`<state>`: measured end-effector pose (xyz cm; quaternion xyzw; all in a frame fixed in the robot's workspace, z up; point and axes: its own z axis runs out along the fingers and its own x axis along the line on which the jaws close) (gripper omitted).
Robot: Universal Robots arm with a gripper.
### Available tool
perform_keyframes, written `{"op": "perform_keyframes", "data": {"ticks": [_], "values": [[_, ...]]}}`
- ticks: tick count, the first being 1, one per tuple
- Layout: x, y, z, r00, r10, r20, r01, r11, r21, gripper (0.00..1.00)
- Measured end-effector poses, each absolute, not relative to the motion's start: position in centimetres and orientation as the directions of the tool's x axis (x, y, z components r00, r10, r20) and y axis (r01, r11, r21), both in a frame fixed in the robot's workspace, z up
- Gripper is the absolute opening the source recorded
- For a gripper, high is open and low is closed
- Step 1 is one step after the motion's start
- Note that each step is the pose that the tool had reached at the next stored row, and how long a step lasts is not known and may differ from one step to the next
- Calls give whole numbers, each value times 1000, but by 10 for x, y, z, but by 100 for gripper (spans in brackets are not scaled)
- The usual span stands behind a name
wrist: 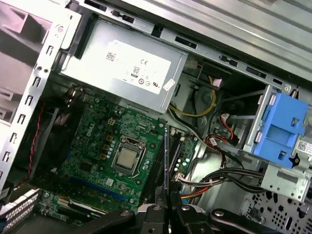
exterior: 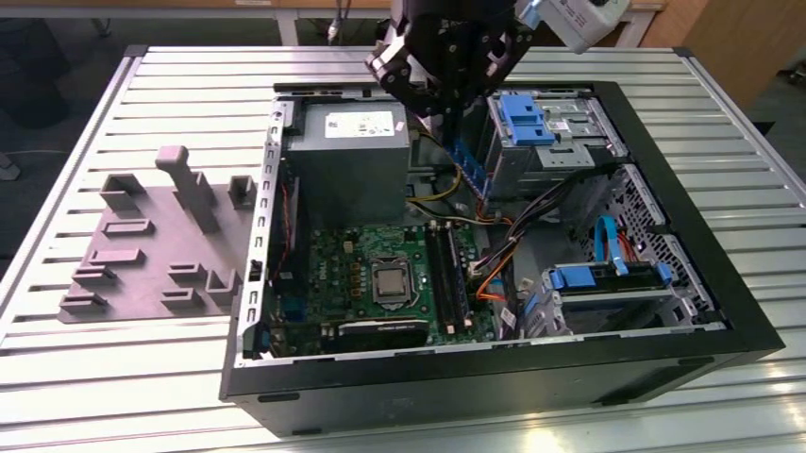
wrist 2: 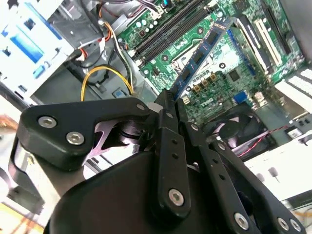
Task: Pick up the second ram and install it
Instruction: 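Insert the second ram into the second slot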
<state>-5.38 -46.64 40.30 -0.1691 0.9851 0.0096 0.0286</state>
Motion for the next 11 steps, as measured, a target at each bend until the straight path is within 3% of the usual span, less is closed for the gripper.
{"op": "perform_keyframes", "data": {"ticks": [11], "values": [[-54, -466, 399, -989, -138, -59, -139, 990, 9, 14]]}}
